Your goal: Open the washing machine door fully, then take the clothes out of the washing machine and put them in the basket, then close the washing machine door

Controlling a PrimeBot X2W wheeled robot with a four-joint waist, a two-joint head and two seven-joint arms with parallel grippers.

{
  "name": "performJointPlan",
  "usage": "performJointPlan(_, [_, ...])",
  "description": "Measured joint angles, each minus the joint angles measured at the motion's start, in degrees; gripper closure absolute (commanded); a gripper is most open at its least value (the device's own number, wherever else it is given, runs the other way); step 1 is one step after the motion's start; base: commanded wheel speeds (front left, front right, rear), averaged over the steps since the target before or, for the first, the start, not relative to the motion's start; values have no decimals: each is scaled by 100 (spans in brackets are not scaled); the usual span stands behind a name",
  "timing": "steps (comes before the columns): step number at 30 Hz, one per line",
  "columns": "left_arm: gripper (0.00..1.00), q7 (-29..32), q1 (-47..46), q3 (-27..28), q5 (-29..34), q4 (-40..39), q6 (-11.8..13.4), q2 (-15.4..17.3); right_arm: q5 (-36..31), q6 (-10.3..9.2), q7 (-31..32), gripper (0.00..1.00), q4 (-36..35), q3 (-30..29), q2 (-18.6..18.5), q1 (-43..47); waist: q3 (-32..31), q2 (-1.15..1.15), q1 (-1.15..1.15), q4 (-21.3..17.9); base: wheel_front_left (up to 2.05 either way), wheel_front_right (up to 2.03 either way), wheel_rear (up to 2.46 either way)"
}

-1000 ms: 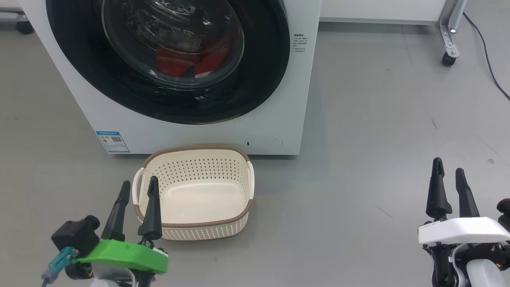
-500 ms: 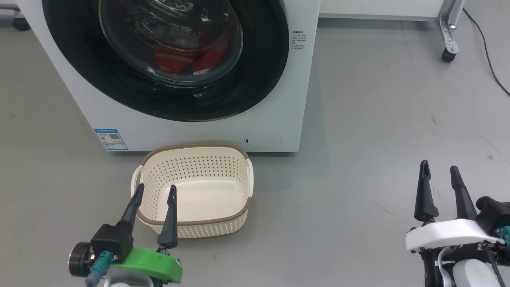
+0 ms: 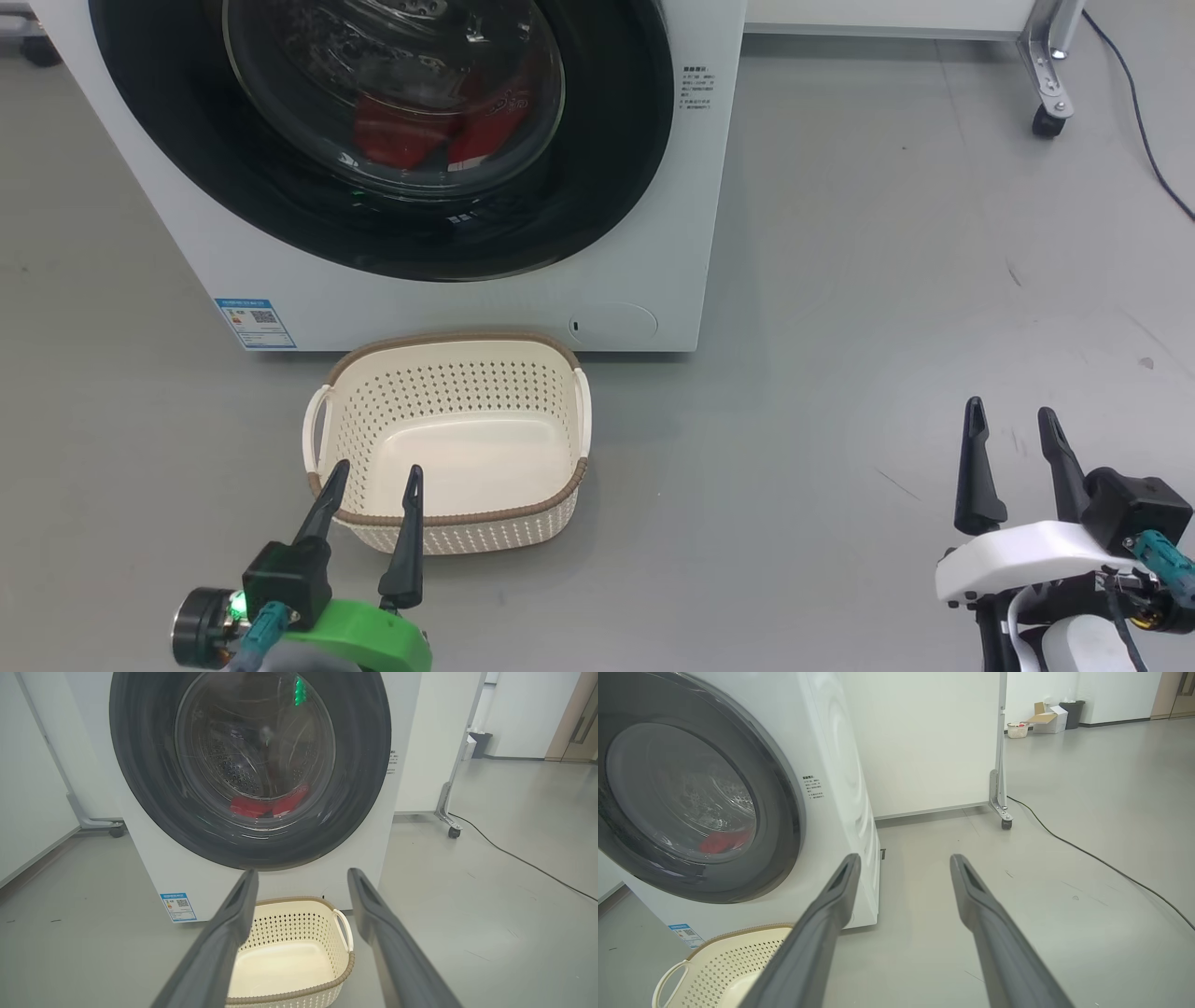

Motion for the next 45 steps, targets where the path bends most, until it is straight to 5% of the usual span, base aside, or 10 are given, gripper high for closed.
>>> performJointPlan(45, [0,0,-197,-236,-354,275,201,0,0,-53,56,0,181,80,36,-24,-11,0,0,8,0,0,0])
